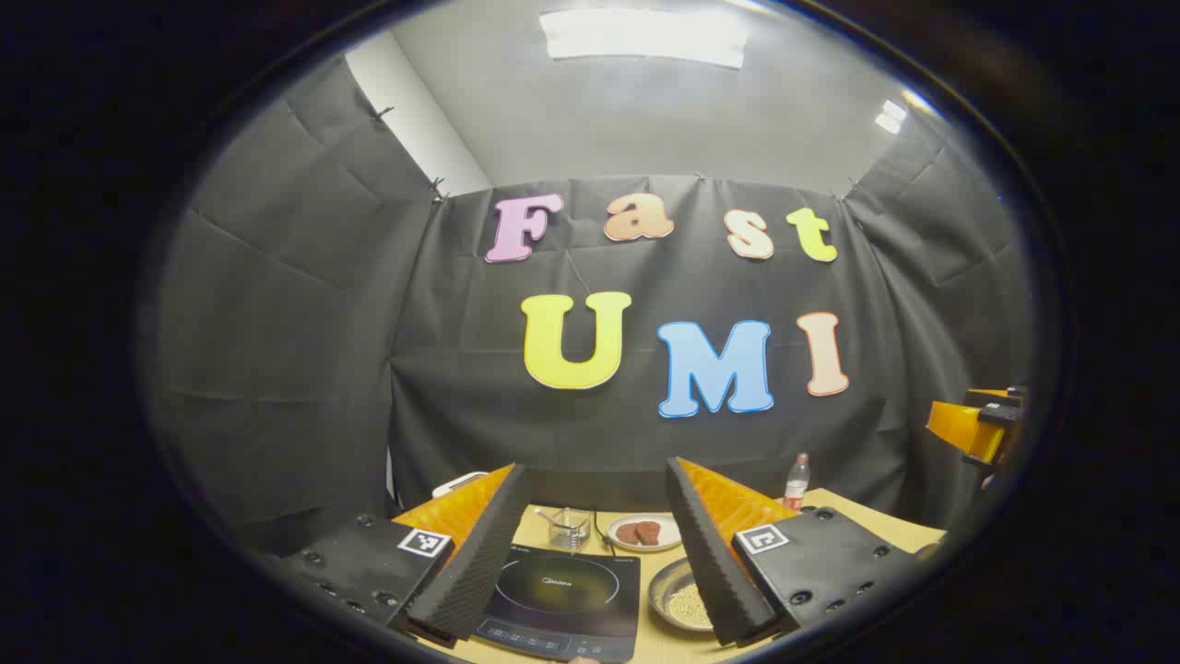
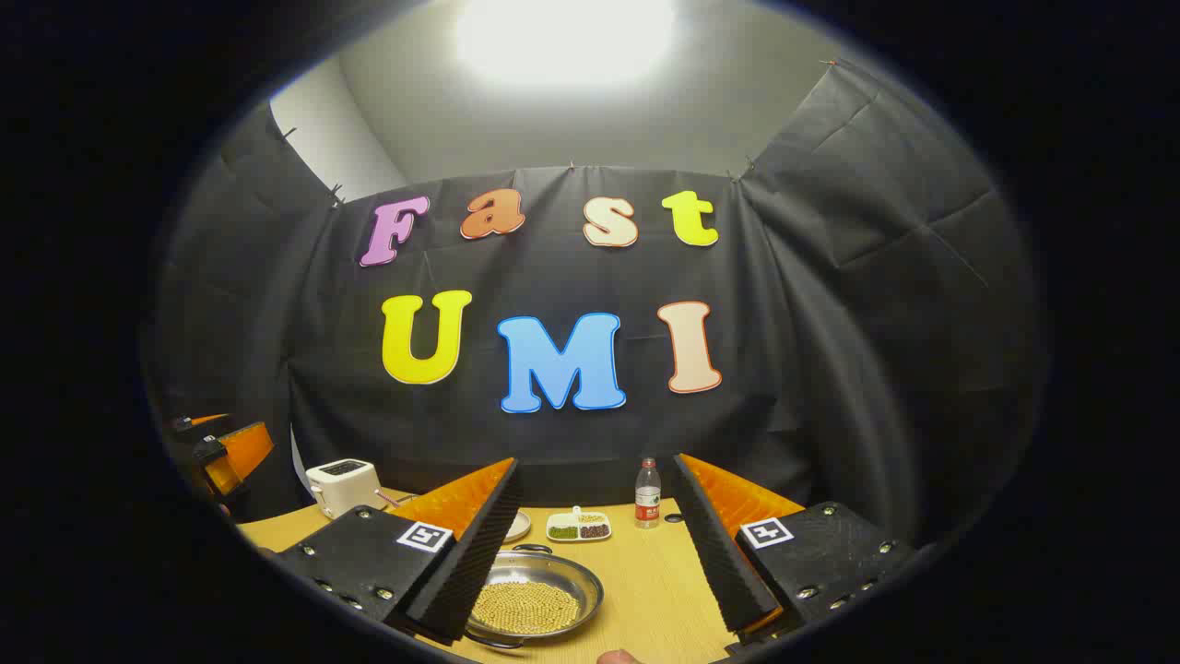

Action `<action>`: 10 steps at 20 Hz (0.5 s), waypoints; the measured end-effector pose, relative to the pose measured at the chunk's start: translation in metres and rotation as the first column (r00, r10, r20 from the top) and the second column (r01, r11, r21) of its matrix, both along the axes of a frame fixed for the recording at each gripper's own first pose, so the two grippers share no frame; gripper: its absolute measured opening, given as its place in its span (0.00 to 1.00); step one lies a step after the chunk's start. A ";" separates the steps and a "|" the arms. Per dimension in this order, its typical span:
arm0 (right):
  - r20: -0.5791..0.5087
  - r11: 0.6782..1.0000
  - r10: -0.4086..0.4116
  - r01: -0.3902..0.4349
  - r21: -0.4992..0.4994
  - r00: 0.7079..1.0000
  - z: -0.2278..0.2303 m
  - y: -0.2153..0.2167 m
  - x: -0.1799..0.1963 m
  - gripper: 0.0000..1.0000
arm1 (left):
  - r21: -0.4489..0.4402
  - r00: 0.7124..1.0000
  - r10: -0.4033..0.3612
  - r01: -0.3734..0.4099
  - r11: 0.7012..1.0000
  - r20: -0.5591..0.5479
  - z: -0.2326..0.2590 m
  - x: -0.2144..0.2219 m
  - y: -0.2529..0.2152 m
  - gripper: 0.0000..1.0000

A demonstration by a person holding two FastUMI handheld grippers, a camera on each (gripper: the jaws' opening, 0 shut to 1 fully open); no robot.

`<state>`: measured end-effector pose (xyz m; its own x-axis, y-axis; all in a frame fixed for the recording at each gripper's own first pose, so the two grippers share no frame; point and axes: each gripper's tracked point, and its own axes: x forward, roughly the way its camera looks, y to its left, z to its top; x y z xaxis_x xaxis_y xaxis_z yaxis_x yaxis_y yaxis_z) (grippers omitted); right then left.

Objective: First push the handle of the pot to place it horizontally, then grasp the pot with both hands and set it on the induction cooktop.

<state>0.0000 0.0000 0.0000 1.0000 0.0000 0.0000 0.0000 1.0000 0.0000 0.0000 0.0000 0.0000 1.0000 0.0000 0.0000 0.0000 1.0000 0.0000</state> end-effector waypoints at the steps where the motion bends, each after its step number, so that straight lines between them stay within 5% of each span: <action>1: -0.001 1.000 -0.002 0.002 0.003 1.000 0.000 0.001 0.000 0.98 | -0.001 1.000 -0.002 0.002 1.000 -0.003 -0.002 0.001 -0.001 0.96; 10: 0.006 1.000 -0.011 0.011 0.006 1.000 -0.001 0.005 0.003 0.98 | 0.007 1.000 -0.018 0.018 1.000 0.004 0.001 0.003 -0.001 0.94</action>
<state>0.0027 0.0049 -0.0007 0.9999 -0.0113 0.0060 0.0113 0.9999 0.0056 0.0035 -0.0005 0.0005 0.9998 -0.0182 0.0042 0.0181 0.9998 0.0072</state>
